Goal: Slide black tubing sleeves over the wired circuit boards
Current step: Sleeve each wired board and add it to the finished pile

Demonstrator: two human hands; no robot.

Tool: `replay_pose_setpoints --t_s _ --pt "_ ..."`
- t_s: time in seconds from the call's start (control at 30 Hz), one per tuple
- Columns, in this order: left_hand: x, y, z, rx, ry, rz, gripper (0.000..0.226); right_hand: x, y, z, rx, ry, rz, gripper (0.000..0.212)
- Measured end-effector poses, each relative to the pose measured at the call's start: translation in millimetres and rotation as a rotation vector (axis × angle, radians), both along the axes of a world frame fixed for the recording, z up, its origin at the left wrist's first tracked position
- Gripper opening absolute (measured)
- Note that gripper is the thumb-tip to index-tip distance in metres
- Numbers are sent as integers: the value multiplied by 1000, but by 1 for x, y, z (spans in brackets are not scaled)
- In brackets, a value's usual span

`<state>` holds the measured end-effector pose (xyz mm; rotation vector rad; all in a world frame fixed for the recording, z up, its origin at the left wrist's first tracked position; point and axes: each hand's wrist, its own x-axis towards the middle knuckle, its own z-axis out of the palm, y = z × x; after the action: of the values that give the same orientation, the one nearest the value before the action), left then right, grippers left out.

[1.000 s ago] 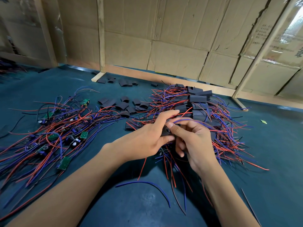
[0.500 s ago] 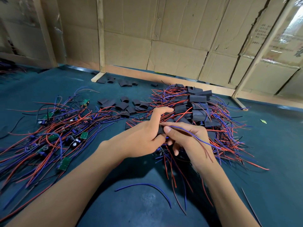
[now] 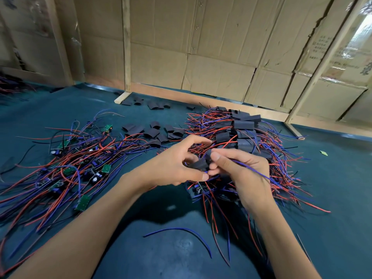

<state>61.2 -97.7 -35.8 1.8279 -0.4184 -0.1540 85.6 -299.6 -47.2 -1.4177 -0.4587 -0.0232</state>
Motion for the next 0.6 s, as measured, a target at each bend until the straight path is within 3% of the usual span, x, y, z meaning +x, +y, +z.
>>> replay_pose_setpoints --t_s 0.1,0.17,0.33,0.6 --pt "3 9 2 -90 45 22 49 5 -2 0 178 50 -73 28" --pt "4 13 3 -63 33 34 38 6 -2 2 313 61 -61 20" --pt "12 16 0 -7 -144 202 7 3 -2 8 449 121 -46 18" --pt "22 10 7 53 -354 281 8 0 5 9 442 151 -107 11"
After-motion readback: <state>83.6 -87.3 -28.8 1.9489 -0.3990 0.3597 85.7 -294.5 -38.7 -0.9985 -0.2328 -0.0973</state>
